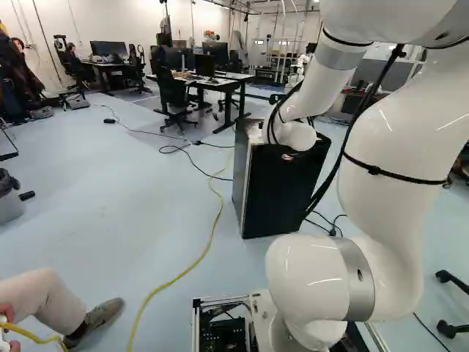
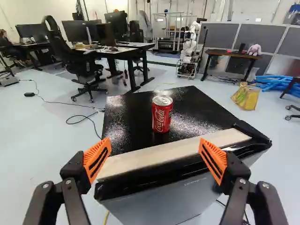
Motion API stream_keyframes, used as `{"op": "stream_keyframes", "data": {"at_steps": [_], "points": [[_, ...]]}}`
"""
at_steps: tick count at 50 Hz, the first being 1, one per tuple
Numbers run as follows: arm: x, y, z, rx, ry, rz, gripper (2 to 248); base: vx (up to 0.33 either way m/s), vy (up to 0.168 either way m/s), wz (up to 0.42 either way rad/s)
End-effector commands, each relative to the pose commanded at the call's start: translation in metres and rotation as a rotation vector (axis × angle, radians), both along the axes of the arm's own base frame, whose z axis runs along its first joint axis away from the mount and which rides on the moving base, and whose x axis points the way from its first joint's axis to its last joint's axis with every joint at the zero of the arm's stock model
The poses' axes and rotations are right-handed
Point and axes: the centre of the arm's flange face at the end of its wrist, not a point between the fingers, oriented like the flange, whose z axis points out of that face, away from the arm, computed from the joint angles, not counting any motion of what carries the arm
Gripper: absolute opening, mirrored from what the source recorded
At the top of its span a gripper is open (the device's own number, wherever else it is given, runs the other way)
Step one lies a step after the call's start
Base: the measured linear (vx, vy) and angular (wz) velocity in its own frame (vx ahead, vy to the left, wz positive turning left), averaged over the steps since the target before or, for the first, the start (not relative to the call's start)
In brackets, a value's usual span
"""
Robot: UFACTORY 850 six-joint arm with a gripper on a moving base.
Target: Grab a drink from the fridge
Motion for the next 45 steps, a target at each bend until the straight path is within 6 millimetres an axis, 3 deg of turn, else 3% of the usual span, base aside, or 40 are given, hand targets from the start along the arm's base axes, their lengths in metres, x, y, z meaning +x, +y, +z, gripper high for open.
{"op": "stream_keyframes", "data": {"at_steps": [45], "points": [[0.062,-0.019,-0.045,-0.008,-0.033,-0.010,247,0.000,0.000,0.000]]}}
